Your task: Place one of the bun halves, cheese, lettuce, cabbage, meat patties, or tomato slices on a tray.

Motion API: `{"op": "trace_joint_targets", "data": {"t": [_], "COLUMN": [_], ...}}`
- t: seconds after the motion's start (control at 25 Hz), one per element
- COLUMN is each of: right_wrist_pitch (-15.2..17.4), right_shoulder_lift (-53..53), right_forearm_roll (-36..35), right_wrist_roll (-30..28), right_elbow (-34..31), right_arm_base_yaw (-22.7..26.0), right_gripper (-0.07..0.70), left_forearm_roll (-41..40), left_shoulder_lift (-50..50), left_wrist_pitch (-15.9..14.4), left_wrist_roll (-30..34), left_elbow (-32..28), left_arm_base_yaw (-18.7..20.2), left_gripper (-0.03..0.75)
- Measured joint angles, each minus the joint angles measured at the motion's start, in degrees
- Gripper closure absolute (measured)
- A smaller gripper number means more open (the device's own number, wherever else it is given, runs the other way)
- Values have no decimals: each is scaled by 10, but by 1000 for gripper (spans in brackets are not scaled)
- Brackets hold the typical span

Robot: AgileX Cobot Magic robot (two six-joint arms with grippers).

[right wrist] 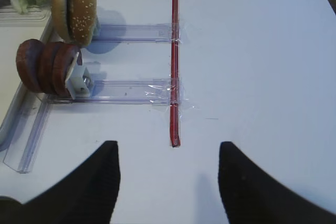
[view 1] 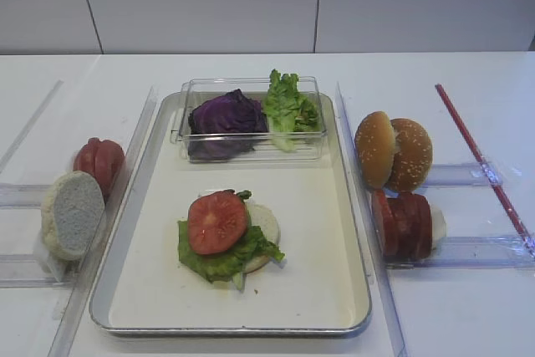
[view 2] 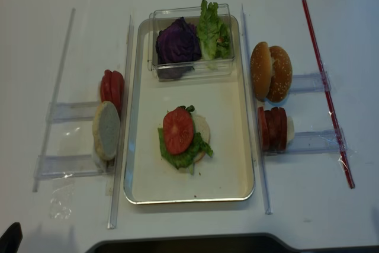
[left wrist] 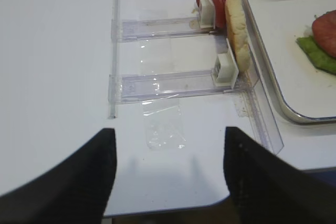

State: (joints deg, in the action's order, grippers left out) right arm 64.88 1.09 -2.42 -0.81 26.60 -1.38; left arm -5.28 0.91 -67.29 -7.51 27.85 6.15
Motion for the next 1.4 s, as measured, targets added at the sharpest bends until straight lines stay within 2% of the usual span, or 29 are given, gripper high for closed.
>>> {"op": "trace_joint_targets", "data": {"t": [1.4], "right_wrist_pitch": [0], "right_shoulder_lift": [0], "right_forearm_roll": [0], "right_wrist_roll": [0], "right_elbow": [0], "right_arm_base_yaw": [0], "right_gripper": [176], "left_forearm_roll": [0], "left_shoulder_lift": [0], "left_wrist_pitch": [-1], "left_wrist_roll": [0], "left_elbow": [0], "left_arm_base_yaw": [0], "left_gripper": [267]}}
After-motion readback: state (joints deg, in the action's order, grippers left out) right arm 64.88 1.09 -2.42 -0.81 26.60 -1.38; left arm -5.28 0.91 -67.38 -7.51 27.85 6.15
